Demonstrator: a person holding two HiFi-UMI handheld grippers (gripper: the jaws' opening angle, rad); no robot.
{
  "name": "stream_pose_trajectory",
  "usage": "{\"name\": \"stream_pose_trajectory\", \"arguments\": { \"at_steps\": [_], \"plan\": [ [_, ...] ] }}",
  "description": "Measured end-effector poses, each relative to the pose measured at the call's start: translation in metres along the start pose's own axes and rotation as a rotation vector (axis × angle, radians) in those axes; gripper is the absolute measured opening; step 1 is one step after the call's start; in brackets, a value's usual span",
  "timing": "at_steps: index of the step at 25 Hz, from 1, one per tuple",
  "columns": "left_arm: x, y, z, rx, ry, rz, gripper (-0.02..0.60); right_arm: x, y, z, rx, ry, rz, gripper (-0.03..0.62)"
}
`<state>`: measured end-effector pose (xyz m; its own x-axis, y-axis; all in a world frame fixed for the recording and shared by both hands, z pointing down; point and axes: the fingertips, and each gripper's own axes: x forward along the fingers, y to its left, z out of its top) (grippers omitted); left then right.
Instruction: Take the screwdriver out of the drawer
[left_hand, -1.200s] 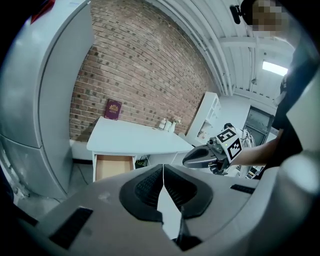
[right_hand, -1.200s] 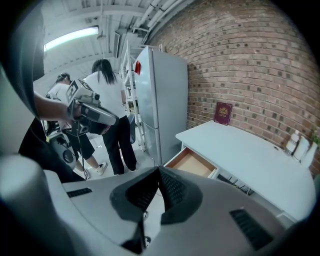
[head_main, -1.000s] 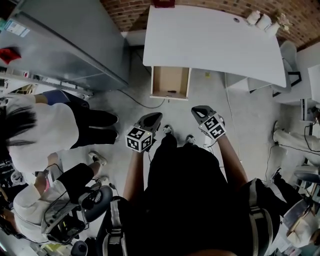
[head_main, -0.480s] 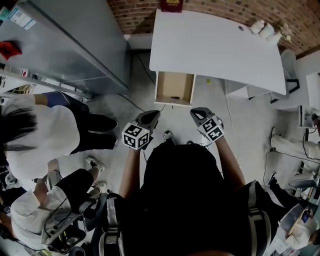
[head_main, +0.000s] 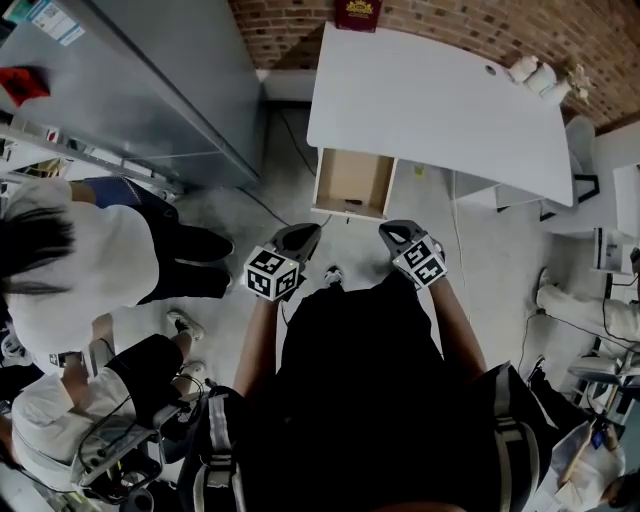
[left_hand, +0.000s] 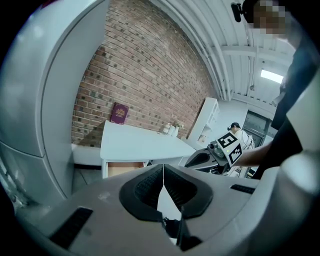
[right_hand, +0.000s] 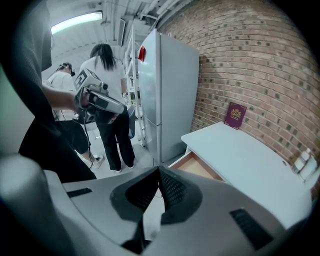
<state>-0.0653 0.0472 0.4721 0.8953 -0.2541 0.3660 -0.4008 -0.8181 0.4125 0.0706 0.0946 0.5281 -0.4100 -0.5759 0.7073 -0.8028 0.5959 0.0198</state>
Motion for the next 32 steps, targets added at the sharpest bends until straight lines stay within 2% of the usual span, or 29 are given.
{"name": "stream_pose_trajectory", "arguments": {
  "at_steps": [5, 12, 18, 22, 28, 32],
  "plan": [
    [-0.003, 0.008, 0.002, -0.035, -0.025, 0.057, 0.017, 0.015, -0.011, -0.004, -0.037, 0.037, 0.045, 0.057],
    [0.012, 0.003, -0.002, -0.155, -0.08, 0.153, 0.017, 0.032, -0.024, -0.033, -0.154, 0.121, 0.198, 0.057],
    [0.037, 0.007, -0.007, -0.221, -0.072, 0.209, 0.017, 0.055, -0.05, -0.049, -0.182, 0.148, 0.283, 0.057],
    [0.051, 0.012, -0.007, -0.243, -0.077, 0.242, 0.017, 0.076, -0.065, -0.065, -0.208, 0.179, 0.337, 0.057],
    [0.069, 0.023, -0.021, -0.251, -0.029, 0.259, 0.017, 0.113, -0.085, -0.087, -0.237, 0.233, 0.387, 0.057],
    [0.077, 0.033, -0.029, -0.268, -0.034, 0.258, 0.017, 0.145, -0.09, -0.099, -0.284, 0.272, 0.413, 0.057]
  ]
}}
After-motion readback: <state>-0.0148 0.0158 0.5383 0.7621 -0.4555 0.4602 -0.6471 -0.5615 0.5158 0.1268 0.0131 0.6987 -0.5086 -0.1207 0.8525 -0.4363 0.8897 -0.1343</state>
